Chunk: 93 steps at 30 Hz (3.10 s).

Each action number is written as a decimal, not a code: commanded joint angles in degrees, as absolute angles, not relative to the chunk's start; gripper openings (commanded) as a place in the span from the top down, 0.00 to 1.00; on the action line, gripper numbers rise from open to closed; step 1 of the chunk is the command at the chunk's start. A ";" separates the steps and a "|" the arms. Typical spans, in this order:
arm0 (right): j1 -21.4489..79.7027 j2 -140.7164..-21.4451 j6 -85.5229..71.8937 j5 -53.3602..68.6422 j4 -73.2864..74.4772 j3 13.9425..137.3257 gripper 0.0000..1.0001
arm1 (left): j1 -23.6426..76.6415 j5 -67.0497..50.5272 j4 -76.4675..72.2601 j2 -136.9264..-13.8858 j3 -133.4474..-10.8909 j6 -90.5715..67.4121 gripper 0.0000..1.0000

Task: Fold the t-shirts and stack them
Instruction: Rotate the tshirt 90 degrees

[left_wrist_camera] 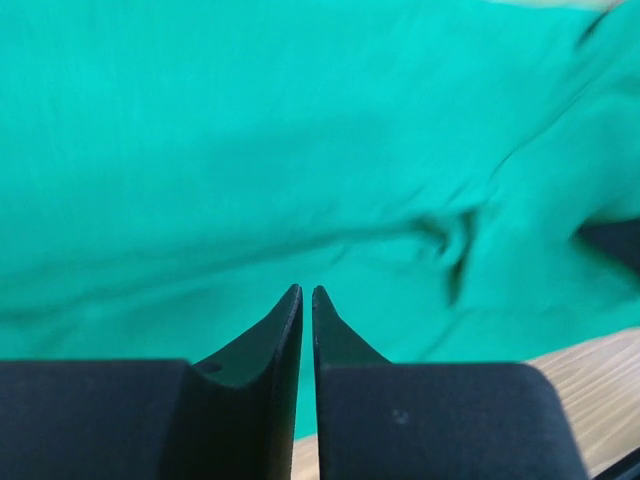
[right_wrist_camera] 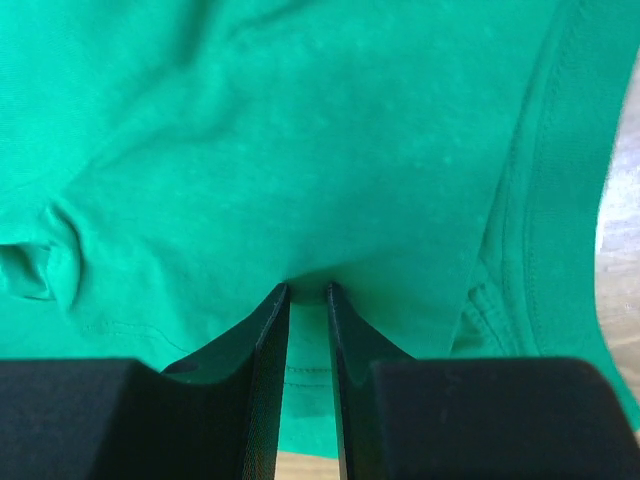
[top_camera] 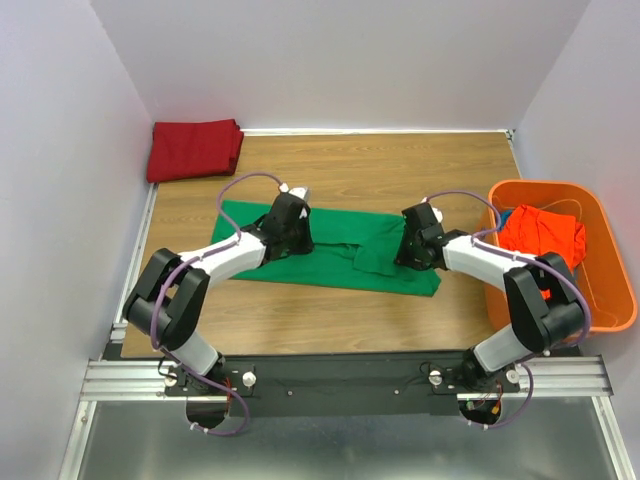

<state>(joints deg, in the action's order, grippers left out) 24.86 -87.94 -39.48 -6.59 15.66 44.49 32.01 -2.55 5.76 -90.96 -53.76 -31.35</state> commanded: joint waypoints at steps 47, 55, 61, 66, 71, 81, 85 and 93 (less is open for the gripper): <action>18.10 -126.23 -24.78 -7.64 34.45 103.47 0.40 | 41.39 3.95 6.15 -85.53 -49.06 -34.98 0.77; 18.46 -120.85 -28.74 -8.96 30.15 91.85 0.40 | 45.09 8.35 8.18 -82.96 -41.05 -37.52 0.83; 18.46 -125.67 -27.86 -10.63 29.71 93.15 0.41 | 47.63 7.21 6.60 -87.00 -40.08 -37.44 0.87; 17.76 -131.30 -25.23 -12.57 29.79 98.52 0.41 | 51.41 4.93 4.49 -90.08 -41.92 -39.20 0.87; 17.31 -136.66 -22.42 -13.18 29.79 107.37 0.41 | 54.49 2.73 2.03 -96.41 -48.50 -40.25 0.87; 17.23 -145.28 -16.27 -10.55 29.80 121.63 0.41 | 55.11 -4.92 -1.32 -108.81 -67.93 -39.91 0.87; 17.23 -143.01 -15.38 -10.63 29.88 123.13 0.41 | 53.88 -6.41 -0.97 -107.94 -70.75 -38.85 0.85; 17.23 -126.35 -20.98 -8.89 29.97 115.09 0.33 | 48.17 -5.10 -0.09 -93.02 -60.85 -37.00 0.77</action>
